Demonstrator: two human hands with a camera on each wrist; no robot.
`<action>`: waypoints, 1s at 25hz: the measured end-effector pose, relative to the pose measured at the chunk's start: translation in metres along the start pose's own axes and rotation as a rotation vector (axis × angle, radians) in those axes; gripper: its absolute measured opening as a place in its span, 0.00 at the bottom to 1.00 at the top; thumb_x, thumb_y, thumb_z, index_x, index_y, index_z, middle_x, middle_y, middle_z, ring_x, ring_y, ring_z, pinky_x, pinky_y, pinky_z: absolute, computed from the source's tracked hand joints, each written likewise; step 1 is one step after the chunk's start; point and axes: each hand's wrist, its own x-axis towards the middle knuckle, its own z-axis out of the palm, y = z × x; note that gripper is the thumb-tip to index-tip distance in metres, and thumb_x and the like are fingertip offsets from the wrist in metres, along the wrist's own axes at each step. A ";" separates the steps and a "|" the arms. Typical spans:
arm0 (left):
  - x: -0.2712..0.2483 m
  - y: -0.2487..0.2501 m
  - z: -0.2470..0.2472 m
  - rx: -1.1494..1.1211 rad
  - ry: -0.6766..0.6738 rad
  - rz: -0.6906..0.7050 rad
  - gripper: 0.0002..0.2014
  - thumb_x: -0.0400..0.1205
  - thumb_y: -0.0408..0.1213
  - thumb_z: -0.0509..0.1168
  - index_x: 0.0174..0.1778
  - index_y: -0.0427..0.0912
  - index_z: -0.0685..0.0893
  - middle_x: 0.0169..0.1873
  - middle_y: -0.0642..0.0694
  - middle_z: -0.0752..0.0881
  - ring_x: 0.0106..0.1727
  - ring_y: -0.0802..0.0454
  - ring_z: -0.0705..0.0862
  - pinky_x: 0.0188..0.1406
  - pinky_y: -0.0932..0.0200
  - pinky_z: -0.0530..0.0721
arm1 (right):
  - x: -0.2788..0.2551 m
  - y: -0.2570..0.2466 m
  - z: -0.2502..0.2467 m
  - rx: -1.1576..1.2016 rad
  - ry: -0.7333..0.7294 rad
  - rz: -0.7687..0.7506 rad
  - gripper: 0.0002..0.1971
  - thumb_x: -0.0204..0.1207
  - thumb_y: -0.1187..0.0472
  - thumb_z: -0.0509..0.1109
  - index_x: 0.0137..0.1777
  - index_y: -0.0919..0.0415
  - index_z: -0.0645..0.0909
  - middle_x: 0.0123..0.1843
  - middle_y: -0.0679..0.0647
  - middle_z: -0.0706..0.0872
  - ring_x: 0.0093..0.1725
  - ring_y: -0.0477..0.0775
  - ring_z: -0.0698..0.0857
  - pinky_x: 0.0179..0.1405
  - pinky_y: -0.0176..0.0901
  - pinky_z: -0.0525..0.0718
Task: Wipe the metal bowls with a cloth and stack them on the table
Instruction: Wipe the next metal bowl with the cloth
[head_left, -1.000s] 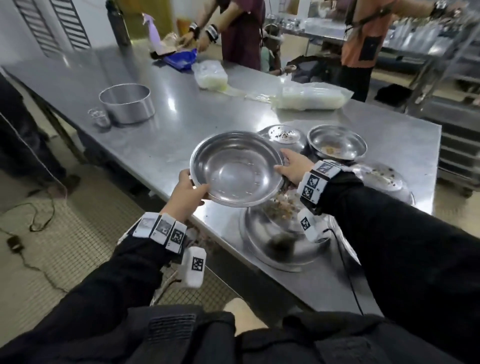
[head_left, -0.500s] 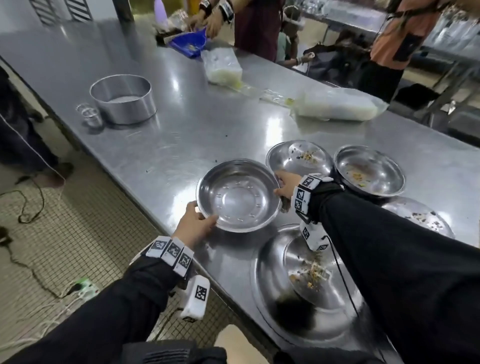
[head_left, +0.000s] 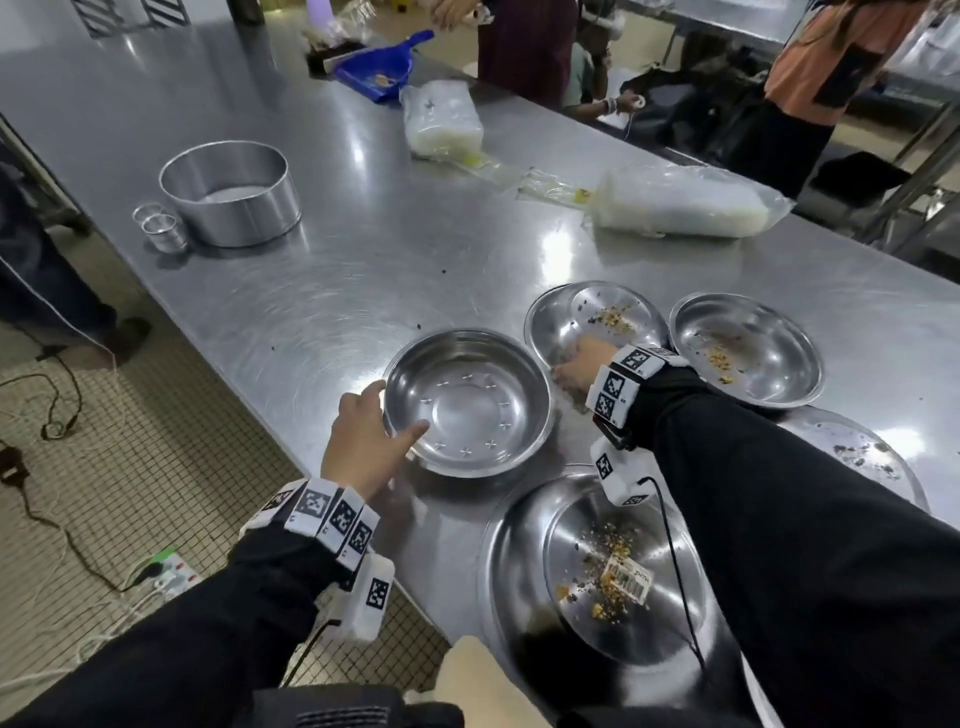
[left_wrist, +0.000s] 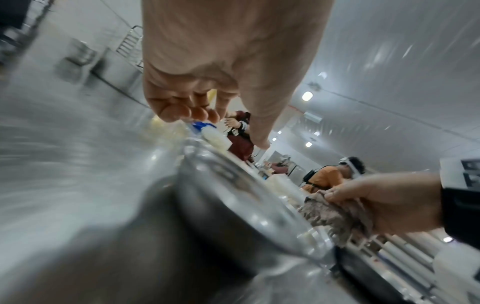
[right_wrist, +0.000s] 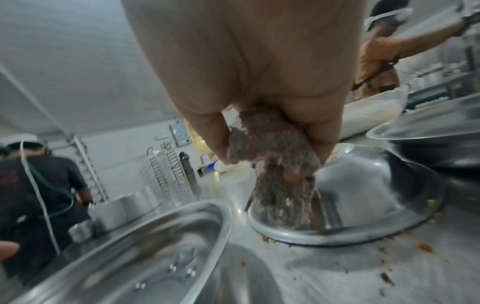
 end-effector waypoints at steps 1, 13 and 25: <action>0.002 0.013 -0.001 -0.008 0.001 0.023 0.37 0.77 0.53 0.72 0.78 0.44 0.66 0.69 0.38 0.70 0.64 0.40 0.79 0.65 0.49 0.75 | -0.004 0.007 -0.009 0.050 0.013 -0.006 0.19 0.78 0.56 0.66 0.66 0.64 0.77 0.63 0.61 0.82 0.60 0.63 0.82 0.58 0.51 0.81; 0.057 0.224 0.116 -0.074 -0.537 0.240 0.17 0.85 0.51 0.60 0.64 0.44 0.75 0.56 0.43 0.83 0.51 0.46 0.85 0.55 0.52 0.85 | -0.039 0.201 -0.114 0.375 0.381 0.382 0.09 0.74 0.64 0.66 0.53 0.62 0.78 0.48 0.64 0.84 0.49 0.63 0.85 0.54 0.53 0.83; 0.107 0.277 0.250 -0.240 -0.774 -0.093 0.26 0.84 0.53 0.62 0.70 0.37 0.72 0.58 0.40 0.81 0.38 0.45 0.86 0.38 0.53 0.86 | 0.020 0.265 -0.103 0.148 0.174 0.537 0.21 0.85 0.60 0.57 0.74 0.69 0.63 0.67 0.65 0.78 0.64 0.64 0.80 0.57 0.49 0.78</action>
